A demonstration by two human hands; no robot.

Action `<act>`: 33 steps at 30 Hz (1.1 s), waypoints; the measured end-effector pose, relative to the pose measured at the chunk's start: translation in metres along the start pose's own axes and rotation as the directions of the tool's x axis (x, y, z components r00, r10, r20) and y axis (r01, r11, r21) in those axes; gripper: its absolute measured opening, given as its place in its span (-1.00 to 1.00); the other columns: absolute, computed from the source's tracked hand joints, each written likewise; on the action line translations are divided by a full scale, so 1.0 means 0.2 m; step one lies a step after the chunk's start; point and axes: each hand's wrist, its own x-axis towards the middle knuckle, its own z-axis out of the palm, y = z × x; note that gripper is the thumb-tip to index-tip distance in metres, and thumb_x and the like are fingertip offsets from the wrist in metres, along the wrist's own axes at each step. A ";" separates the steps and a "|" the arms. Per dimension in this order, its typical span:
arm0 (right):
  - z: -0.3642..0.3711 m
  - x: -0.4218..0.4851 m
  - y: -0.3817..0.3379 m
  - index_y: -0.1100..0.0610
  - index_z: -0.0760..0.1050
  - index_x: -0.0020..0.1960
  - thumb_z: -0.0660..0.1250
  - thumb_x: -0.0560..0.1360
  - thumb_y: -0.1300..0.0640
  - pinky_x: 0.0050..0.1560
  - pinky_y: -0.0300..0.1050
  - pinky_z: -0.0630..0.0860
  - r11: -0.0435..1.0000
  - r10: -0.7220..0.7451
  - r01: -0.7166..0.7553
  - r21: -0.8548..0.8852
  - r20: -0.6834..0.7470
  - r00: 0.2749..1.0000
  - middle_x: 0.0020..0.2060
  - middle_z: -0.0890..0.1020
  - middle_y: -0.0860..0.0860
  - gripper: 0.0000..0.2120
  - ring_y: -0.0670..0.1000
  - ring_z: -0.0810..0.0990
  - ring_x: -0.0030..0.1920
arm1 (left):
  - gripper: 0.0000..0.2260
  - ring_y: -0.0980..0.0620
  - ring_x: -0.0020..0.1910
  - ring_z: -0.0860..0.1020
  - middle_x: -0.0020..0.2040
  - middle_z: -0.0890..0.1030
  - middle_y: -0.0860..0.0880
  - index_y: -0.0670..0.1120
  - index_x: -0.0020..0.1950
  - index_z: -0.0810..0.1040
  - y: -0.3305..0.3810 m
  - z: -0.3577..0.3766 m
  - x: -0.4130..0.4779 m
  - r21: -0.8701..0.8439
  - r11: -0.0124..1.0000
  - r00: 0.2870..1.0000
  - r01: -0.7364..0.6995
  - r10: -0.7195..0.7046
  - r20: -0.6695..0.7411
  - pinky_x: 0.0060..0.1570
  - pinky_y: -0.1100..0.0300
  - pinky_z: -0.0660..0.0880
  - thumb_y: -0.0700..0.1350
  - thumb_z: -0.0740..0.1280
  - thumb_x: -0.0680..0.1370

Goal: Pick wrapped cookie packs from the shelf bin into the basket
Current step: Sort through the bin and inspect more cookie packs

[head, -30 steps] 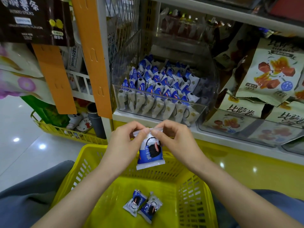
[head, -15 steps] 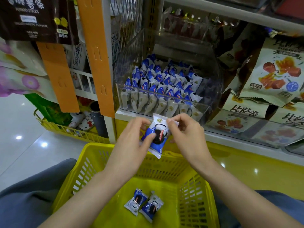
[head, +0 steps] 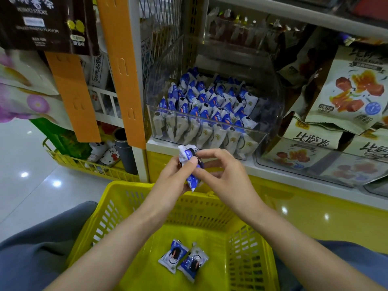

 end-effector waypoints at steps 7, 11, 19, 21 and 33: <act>0.00 0.00 0.00 -0.10 0.55 0.01 0.43 0.40 0.14 -0.18 -0.45 0.48 0.996 -0.073 0.072 -0.054 -0.014 0.997 -0.09 0.52 -0.22 -0.77 -0.23 0.56 -0.09 | -0.78 0.01 0.15 0.56 0.13 0.61 -0.06 0.02 0.20 0.47 0.01 0.00 0.00 0.165 0.986 0.997 -0.037 0.047 -0.057 0.26 -0.08 0.42 -0.03 0.15 0.60; 0.00 0.00 0.00 0.02 0.61 0.04 0.43 0.41 0.12 -0.22 -0.47 0.48 0.995 -0.083 0.081 -0.059 -0.044 0.996 -0.11 0.56 -0.23 -0.80 -0.28 0.58 -0.11 | -0.80 0.07 0.12 0.56 0.09 0.61 0.00 0.04 0.16 0.48 0.01 0.00 -0.01 0.249 0.965 0.994 -0.084 0.099 -0.047 0.23 -0.03 0.44 -0.01 0.14 0.60; 0.04 0.01 0.03 0.09 0.65 -0.03 0.40 0.44 0.18 -0.03 -0.21 0.58 0.996 -0.009 0.014 0.085 -0.061 0.998 -0.10 0.67 -0.06 -0.87 -0.15 0.64 -0.10 | -0.85 0.24 -0.10 0.53 -0.07 0.58 0.12 0.05 0.12 0.44 0.00 -0.02 -0.02 0.468 0.867 0.968 -0.174 0.238 -0.082 -0.11 0.42 0.40 -0.02 0.13 0.60; 0.04 0.01 0.03 0.09 0.66 -0.07 0.41 0.43 0.19 -0.02 -0.15 0.59 0.997 -0.014 0.021 0.079 -0.082 0.996 -0.15 0.67 -0.08 -0.91 -0.13 0.65 -0.13 | -0.89 0.17 -0.23 0.52 -0.15 0.58 0.07 0.09 0.04 0.43 -0.01 -0.02 -0.03 0.528 0.828 0.955 -0.189 0.279 -0.096 -0.23 0.32 0.41 -0.01 0.12 0.60; 0.07 0.01 0.04 0.10 0.55 -0.05 0.29 0.51 0.18 -0.18 -0.27 0.54 0.966 -0.120 0.090 -0.242 -0.116 0.986 -0.15 0.61 -0.05 -0.93 -0.13 0.59 -0.18 | -0.85 0.32 -0.40 0.46 -0.32 0.48 0.08 -0.06 0.14 0.41 -0.01 -0.03 -0.02 0.666 0.717 0.947 -0.207 0.318 -0.048 -0.43 0.43 0.34 -0.07 0.19 0.59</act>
